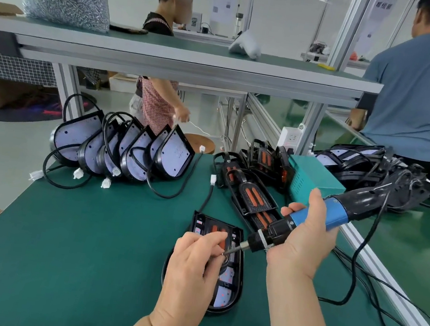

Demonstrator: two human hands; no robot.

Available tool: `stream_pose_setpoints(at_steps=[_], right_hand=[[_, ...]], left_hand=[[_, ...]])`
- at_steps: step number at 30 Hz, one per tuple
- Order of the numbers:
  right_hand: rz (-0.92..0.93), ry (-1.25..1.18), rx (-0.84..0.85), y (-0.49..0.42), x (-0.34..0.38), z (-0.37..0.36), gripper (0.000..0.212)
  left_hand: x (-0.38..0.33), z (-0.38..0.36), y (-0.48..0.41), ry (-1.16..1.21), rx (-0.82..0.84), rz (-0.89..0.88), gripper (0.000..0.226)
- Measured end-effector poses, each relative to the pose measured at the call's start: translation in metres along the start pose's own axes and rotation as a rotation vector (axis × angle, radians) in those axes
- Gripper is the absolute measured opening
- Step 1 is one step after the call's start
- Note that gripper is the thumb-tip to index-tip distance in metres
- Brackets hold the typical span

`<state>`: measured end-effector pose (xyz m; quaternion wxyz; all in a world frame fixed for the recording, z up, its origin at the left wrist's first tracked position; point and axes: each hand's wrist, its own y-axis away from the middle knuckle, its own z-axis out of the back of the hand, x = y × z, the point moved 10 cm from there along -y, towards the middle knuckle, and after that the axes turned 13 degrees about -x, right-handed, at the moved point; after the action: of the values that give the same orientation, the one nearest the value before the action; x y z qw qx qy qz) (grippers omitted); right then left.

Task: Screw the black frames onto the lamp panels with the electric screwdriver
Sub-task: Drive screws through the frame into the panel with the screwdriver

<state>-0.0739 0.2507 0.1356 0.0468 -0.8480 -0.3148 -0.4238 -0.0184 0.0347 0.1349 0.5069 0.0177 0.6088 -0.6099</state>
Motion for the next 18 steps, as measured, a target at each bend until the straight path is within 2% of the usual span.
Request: stream_pose_setpoints(at_steps=[6, 13, 18], right_hand=[[-0.038, -0.022, 0.240, 0.002, -0.009, -0.021, 0.020], [0.050, 0.003, 0.190, -0.006, -0.008, -0.020, 0.010], [0.091, 0.039, 0.199, -0.008, -0.012, -0.020, 0.011]], left_hand=[[0.014, -0.013, 0.004, 0.028, 0.096, 0.127, 0.064], [0.029, -0.026, 0.005, -0.008, 0.162, 0.190, 0.055], [0.038, -0.036, 0.004, -0.061, 0.254, 0.200, 0.060]])
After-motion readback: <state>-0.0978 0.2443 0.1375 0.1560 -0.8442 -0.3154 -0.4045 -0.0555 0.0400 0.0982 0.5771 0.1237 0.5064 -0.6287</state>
